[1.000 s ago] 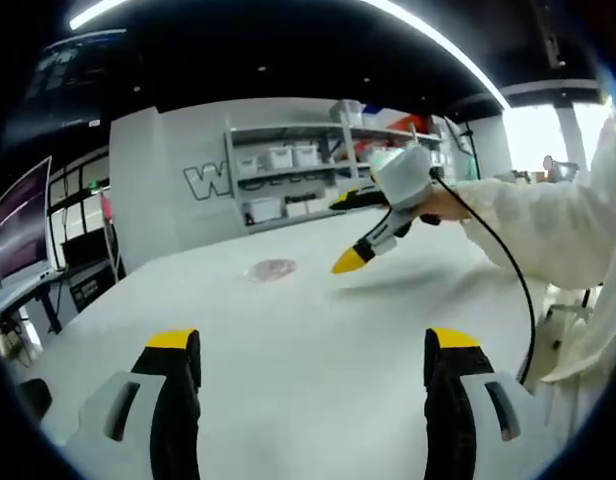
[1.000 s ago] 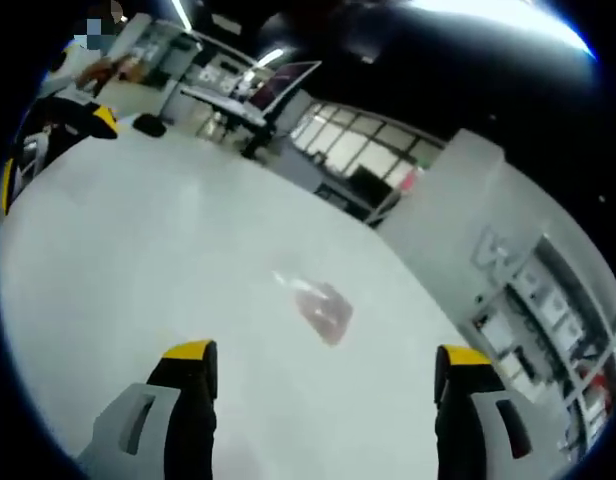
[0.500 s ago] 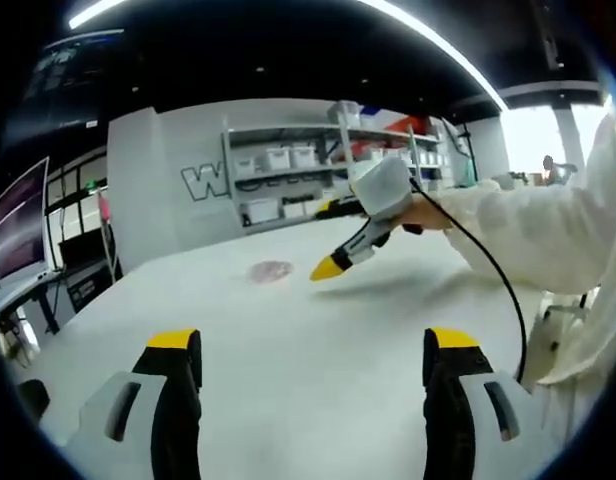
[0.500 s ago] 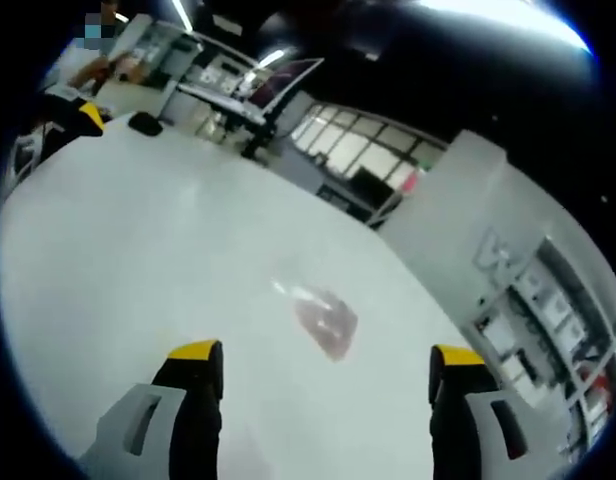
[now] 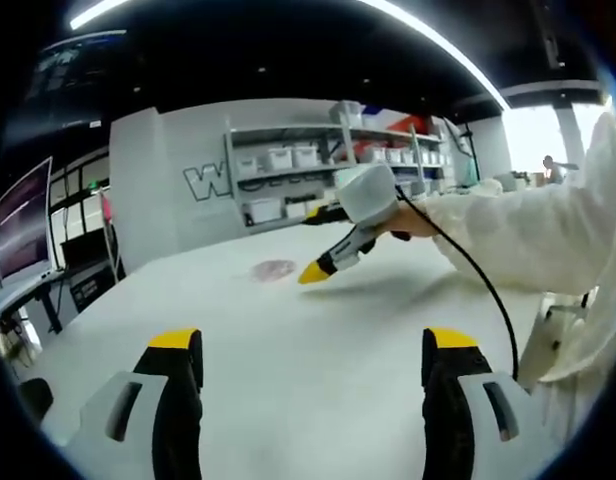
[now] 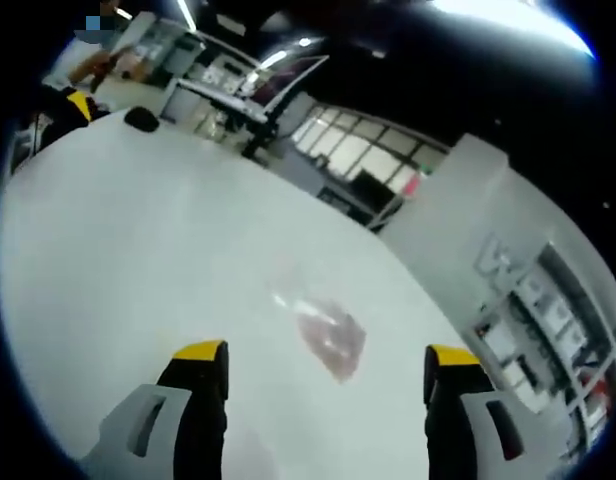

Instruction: Open the resealable bag by pulling the two sides of the seal apart until the entire bag opening is separated and visibly accessible.

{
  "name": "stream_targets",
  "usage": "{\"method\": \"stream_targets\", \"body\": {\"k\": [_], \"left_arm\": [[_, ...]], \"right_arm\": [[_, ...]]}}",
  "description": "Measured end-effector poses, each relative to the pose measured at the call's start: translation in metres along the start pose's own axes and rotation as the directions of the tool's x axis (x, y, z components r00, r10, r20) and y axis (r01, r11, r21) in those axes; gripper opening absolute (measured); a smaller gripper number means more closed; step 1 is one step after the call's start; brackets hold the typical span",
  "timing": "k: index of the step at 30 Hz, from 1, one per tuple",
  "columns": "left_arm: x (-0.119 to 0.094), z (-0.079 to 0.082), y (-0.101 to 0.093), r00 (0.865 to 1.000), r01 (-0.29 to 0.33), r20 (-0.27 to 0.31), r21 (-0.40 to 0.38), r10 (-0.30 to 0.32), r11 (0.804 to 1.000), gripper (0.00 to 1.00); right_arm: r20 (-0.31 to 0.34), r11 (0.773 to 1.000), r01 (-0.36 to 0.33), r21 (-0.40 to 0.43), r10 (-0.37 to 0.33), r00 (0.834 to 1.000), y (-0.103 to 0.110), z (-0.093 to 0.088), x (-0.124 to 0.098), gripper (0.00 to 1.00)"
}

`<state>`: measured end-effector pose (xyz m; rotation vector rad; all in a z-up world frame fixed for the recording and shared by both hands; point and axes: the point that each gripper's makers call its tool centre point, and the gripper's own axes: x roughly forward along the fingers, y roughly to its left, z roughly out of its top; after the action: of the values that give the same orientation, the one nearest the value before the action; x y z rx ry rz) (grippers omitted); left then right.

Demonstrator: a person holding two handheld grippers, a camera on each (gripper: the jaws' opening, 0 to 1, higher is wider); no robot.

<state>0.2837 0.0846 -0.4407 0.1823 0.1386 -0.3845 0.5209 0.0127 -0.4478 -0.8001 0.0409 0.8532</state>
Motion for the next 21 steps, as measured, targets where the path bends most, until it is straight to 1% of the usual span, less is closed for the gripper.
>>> {"method": "stream_targets", "body": {"k": [7, 17, 21], "left_arm": [[-0.001, -0.002, 0.003, 1.0, -0.006, -0.006, 0.001, 0.006, 1.0, 0.9], [-0.001, -0.003, 0.002, 1.0, -0.006, -0.011, 0.005, 0.006, 1.0, 0.89], [-0.001, -0.005, 0.003, 1.0, -0.007, -0.016, 0.005, 0.007, 1.0, 0.89]], "right_arm": [[-0.005, 1.0, -0.001, -0.02, 0.001, 1.0, 0.0, 0.004, 0.005, 0.8], [-0.01, 1.0, -0.005, -0.027, 0.005, 1.0, 0.003, 0.002, 0.01, 0.78], [-0.016, 1.0, -0.016, -0.026, 0.016, 1.0, 0.005, 0.002, 0.012, 0.77]]}}
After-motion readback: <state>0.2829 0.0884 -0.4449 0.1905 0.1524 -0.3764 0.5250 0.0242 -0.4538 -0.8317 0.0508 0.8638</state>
